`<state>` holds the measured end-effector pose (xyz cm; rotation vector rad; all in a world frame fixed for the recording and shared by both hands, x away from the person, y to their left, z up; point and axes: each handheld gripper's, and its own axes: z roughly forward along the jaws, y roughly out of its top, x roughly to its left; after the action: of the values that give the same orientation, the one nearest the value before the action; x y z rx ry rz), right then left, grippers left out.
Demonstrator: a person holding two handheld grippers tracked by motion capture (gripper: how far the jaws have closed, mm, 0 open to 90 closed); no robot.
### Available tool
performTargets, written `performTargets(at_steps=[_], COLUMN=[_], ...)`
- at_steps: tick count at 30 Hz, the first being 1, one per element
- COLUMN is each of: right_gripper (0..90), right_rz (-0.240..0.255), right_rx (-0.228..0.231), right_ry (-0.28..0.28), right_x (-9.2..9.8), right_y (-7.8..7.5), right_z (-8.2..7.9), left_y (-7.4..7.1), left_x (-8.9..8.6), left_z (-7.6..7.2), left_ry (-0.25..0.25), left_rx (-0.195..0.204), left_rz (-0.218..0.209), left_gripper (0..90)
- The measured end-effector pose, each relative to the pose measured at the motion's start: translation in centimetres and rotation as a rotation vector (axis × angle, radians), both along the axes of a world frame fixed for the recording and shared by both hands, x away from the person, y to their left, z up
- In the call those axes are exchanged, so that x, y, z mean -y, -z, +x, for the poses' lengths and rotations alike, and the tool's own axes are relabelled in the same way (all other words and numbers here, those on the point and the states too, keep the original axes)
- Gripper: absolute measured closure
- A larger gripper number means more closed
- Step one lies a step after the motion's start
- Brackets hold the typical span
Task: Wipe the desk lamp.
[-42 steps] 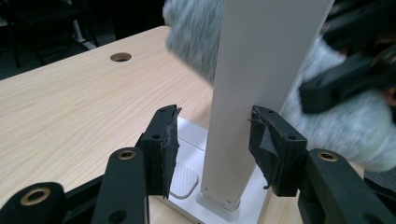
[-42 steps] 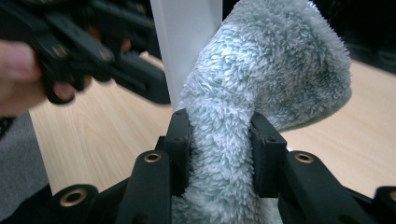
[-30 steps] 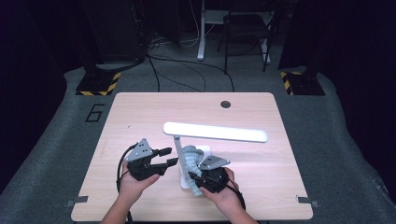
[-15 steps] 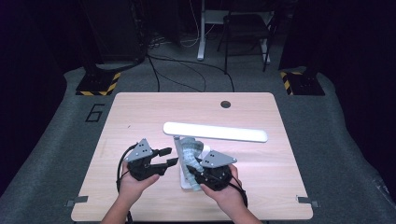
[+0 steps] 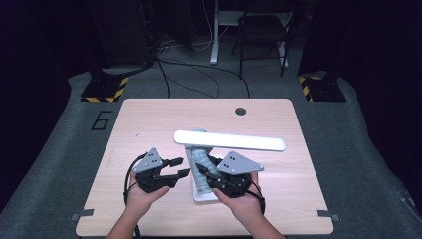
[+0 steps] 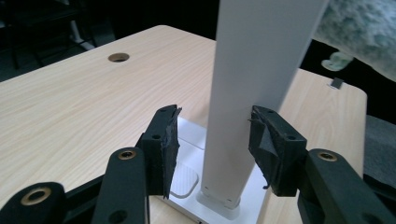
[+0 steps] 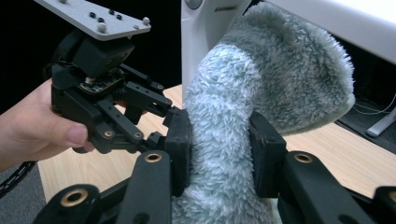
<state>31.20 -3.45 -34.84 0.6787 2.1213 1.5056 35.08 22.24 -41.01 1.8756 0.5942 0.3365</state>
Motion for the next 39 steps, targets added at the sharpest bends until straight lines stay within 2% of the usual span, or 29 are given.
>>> performTargets(at_steps=[2,3,4,6,10,13,18,20,22,26,28,29,31,33,35,36,39], right_gripper=[65.3,65.3,65.3,65.3,65.3,65.3,65.3,65.3,65.2,65.2,65.1,65.1,65.1,65.2,65.3,65.4,65.6], right_rz=[0.002,0.005,0.005,0.008,0.014,0.012,0.018,0.018,0.023,0.023,0.022,0.020,0.015,0.004,-0.003,-0.008,0.002], right_rx=[0.000,-0.004,-0.005,-0.003,0.003,0.008,0.001,0.002,-0.001,-0.007,-0.019,-0.024,-0.029,-0.034,-0.040,-0.034,-0.023], right_ry=[0.007,0.003,0.005,0.006,0.006,0.007,0.005,0.005,0.003,-0.002,-0.005,-0.004,-0.009,-0.015,-0.014,-0.015,-0.015], right_x=[0.0,0.1,0.2,0.2,0.2,0.2,0.2,0.2,0.3,0.3,0.4,0.3,0.4,0.5,0.5,0.5,0.5], right_y=[0.0,0.0,0.0,0.0,-0.2,-0.3,-0.4,-0.4,-0.4,-0.1,0.4,0.5,0.7,0.9,1.0,0.8,0.2], right_z=[0.1,0.1,0.0,0.0,-0.1,-0.1,-0.1,-0.1,-0.1,0.0,0.0,0.0,0.0,0.1,0.0,-0.1,-0.3], left_y=[-0.2,-0.2,-0.3,-0.2,0.3,0.6,1.0,1.1,1.0,1.0,0.8,0.8,0.9,0.9,1.0,1.0,1.0], left_x=[-0.1,-0.1,0.0,0.4,1.4,1.9,2.5,2.6,2.5,2.5,2.5,2.5,2.5,2.4,2.4,2.6,2.9], left_z=[-0.1,-0.1,-0.1,0.0,0.6,1.2,2.2,2.1,1.9,1.3,0.9,0.8,0.6,0.5,0.5,0.2,0.0], left_ry=[0.047,0.047,0.093,0.119,0.132,0.147,0.196,0.194,0.201,0.198,0.196,0.200,0.192,0.186,0.180,0.162,0.145], left_rx=[0.011,0.011,-0.001,0.001,-0.010,-0.008,-0.037,-0.023,-0.009,-0.013,0.007,0.003,0.013,0.009,0.012,0.026,0.019], left_rz=[-0.001,-0.001,-0.007,-0.009,0.002,-0.023,-0.043,-0.042,-0.017,-0.023,0.002,0.008,0.001,-0.001,-0.004,0.009,0.006], left_gripper=[51.7,51.0,48.4,47.2,44.6,41.8,41.6,41.2,40.7,41.5,43.1,43.5,45.4,51.4,52.3,52.6,52.7])
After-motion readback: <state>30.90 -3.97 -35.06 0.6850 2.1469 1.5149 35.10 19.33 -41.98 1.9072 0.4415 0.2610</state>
